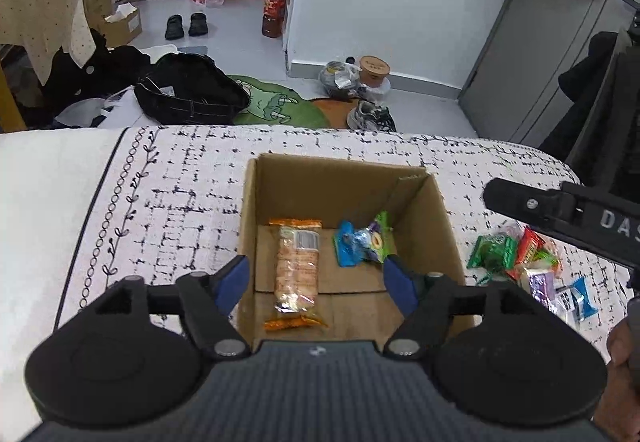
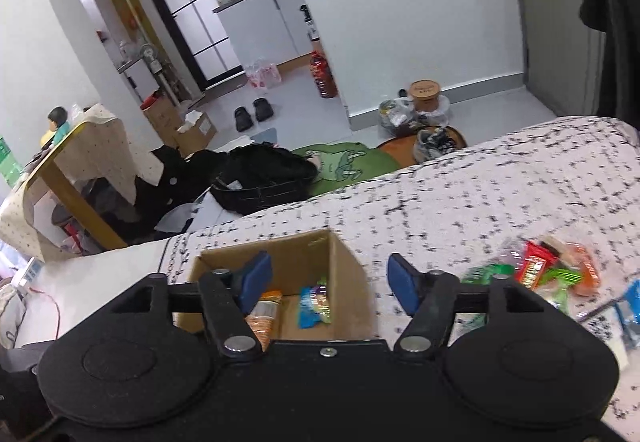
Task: Organize snacks
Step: 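Open both tools to drop the biscuit pack and blue candy in the box, then move the left tool to the purple bar and grasp it while the right tool grasps the blue packet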
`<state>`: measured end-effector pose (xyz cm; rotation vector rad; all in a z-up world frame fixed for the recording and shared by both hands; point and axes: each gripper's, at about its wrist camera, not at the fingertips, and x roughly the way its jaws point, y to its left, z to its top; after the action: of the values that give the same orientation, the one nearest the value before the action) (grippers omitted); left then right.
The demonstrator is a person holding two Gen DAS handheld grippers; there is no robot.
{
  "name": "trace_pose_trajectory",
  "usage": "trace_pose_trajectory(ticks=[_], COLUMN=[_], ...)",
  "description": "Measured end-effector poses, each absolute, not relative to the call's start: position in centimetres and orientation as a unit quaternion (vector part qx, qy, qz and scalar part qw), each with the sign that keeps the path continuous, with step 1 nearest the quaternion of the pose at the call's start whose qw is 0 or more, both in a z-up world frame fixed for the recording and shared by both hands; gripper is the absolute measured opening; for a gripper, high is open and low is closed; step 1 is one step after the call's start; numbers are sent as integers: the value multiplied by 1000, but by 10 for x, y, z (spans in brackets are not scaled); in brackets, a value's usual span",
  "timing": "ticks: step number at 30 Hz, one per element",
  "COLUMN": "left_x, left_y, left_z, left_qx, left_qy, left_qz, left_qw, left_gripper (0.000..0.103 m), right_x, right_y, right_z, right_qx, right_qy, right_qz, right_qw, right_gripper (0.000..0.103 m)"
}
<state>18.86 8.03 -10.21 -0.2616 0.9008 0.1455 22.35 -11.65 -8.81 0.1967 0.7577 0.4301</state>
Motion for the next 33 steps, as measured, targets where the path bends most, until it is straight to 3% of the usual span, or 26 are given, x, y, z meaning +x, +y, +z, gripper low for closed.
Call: trace_pose_trajectory(ticks=[8, 16, 33], left_x=[184, 180, 185], left_y=[62, 31, -45], left_z=[-101, -95, -94], left_qx=[-131, -116, -95], left_qy=[439, 426, 447], left_qz=[50, 16, -78], left_qw=[888, 897, 886], left_gripper=[86, 103, 103], right_x=[211, 195, 173], right_y=[-153, -196, -267], right_z=[-87, -79, -98], right_qx=[93, 89, 76], right_qy=[371, 367, 397], right_qz=[171, 136, 83], right_qw=[908, 916, 911], right_gripper=[77, 83, 84])
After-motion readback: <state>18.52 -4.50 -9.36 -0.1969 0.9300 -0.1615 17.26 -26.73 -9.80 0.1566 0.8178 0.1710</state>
